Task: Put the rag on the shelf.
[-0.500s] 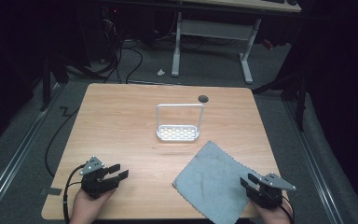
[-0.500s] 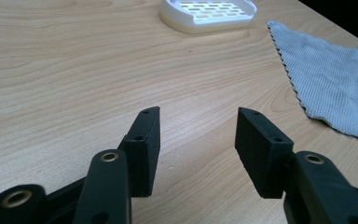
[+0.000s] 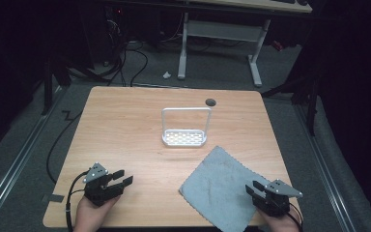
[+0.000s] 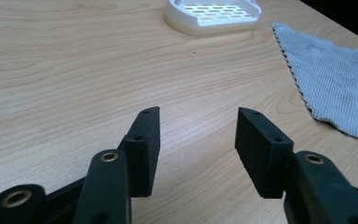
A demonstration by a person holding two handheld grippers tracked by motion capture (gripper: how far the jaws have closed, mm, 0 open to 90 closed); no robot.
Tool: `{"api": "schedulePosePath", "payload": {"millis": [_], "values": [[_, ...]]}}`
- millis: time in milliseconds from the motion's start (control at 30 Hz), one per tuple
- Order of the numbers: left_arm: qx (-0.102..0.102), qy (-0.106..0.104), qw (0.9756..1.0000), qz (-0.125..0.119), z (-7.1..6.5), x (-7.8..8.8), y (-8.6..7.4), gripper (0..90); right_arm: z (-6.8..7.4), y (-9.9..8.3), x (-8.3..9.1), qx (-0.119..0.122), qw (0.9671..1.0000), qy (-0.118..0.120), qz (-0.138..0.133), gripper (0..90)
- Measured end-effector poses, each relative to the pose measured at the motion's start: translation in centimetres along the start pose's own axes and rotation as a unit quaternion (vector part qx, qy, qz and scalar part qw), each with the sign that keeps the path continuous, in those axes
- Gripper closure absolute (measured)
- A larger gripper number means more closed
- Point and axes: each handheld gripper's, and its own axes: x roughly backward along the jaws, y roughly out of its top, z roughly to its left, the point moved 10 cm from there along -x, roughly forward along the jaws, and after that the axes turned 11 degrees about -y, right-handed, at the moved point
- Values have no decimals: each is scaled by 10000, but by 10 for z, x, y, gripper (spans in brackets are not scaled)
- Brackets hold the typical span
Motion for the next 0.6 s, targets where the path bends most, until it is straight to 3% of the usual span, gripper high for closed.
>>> {"api": "schedulePosePath", "payload": {"millis": [333, 400, 433, 500, 600], "values": [[-58, 23, 10000, -49, -1, 2, 2, 509, -2, -3, -3, -35, 9999, -37, 88, 666], [-48, 17, 10000, -59, -2, 2, 2, 509, -4, -5, -4, -9, 9999, -35, 131, 717], [-51, 14, 10000, -69, -2, 2, 2, 509, -5, -8, -5, 60, 9997, -71, 221, 854], [-59, -2, 10000, -69, -3, 1, 3, 509, -6, -9, -5, 113, 9995, -135, 249, 900], [-72, -26, 10000, -47, -5, 0, 2, 513, -5, -15, -7, 273, 9984, -153, 462, 900]]}}
